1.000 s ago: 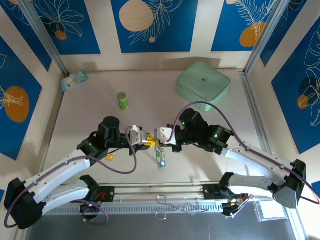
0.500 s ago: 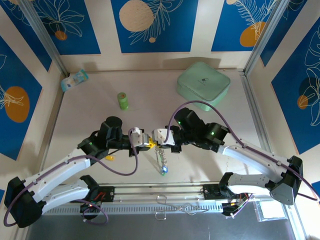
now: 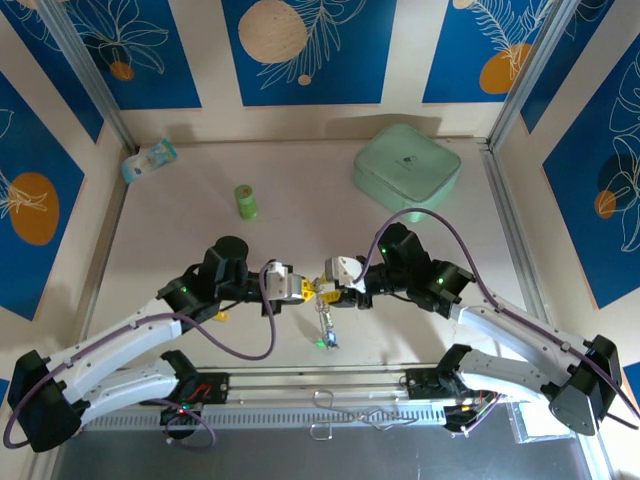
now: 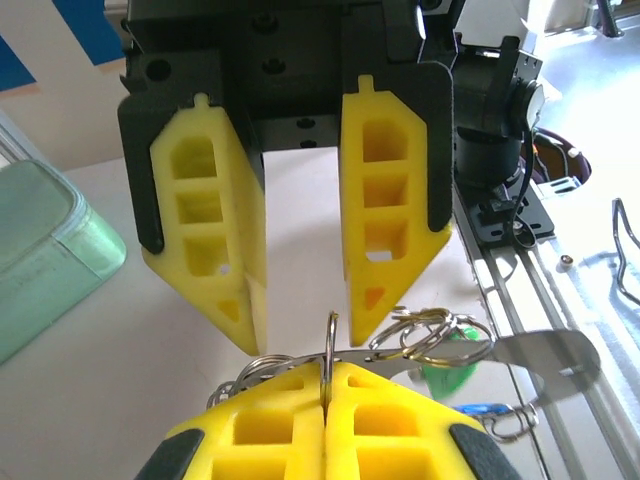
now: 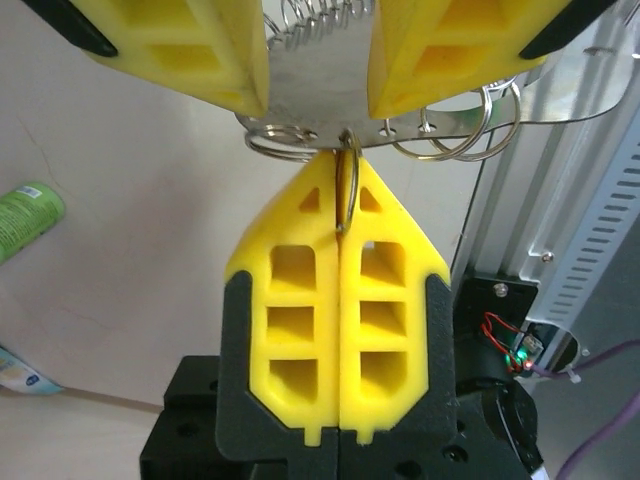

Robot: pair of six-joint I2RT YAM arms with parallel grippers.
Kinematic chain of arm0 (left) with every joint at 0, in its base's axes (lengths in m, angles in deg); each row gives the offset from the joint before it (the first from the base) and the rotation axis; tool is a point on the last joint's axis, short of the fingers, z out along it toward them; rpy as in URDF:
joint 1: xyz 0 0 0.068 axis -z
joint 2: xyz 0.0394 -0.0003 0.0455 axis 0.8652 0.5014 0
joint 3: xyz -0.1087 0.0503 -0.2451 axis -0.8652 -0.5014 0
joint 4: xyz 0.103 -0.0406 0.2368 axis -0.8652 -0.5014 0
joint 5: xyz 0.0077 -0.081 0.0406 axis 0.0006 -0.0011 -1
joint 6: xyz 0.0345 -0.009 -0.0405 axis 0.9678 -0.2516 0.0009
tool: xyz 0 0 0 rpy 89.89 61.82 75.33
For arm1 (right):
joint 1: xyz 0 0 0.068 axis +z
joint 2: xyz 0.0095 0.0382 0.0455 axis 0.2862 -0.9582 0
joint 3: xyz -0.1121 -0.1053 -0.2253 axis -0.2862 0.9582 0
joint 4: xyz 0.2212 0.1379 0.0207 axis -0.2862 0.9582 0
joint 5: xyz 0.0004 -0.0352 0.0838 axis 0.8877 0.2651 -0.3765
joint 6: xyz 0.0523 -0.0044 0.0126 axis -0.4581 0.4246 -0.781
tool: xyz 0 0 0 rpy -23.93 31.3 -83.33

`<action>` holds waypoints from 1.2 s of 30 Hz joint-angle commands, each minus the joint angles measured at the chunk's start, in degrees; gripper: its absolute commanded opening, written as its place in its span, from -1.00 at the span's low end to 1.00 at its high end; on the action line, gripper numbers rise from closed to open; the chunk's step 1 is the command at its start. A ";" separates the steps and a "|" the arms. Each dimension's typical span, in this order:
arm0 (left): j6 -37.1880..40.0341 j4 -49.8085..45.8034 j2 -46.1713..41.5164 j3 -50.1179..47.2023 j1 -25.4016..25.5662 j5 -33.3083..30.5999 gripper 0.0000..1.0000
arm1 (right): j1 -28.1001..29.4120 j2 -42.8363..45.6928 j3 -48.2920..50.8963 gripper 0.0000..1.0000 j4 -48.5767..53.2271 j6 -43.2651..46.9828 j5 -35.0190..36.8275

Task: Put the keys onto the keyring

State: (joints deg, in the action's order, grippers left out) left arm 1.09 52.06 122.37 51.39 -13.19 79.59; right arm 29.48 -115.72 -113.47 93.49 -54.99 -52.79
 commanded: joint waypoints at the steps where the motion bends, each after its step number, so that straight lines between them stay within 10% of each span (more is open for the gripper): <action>1: 3.37 4.08 -1.08 0.10 1.04 -2.21 -1.00 | 0.27 0.69 0.73 -0.35 -3.33 -0.33 -3.40; 13: 5.09 3.68 -1.07 -0.10 1.80 -3.93 -1.00 | 1.18 0.77 0.72 -0.51 -5.56 0.45 -2.49; 22: 13.26 6.45 -3.31 -2.39 4.33 -14.98 -1.00 | 1.27 3.25 3.88 -0.39 -5.76 4.06 15.02; 36: 22.02 9.98 -4.87 -5.13 6.10 -19.69 -1.00 | -1.56 9.32 9.21 -0.46 -10.61 0.22 5.30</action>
State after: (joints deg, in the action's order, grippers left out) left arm 21.13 59.20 118.85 46.06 -7.74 60.03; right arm 27.12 -107.13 -104.99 84.62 -55.54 -45.64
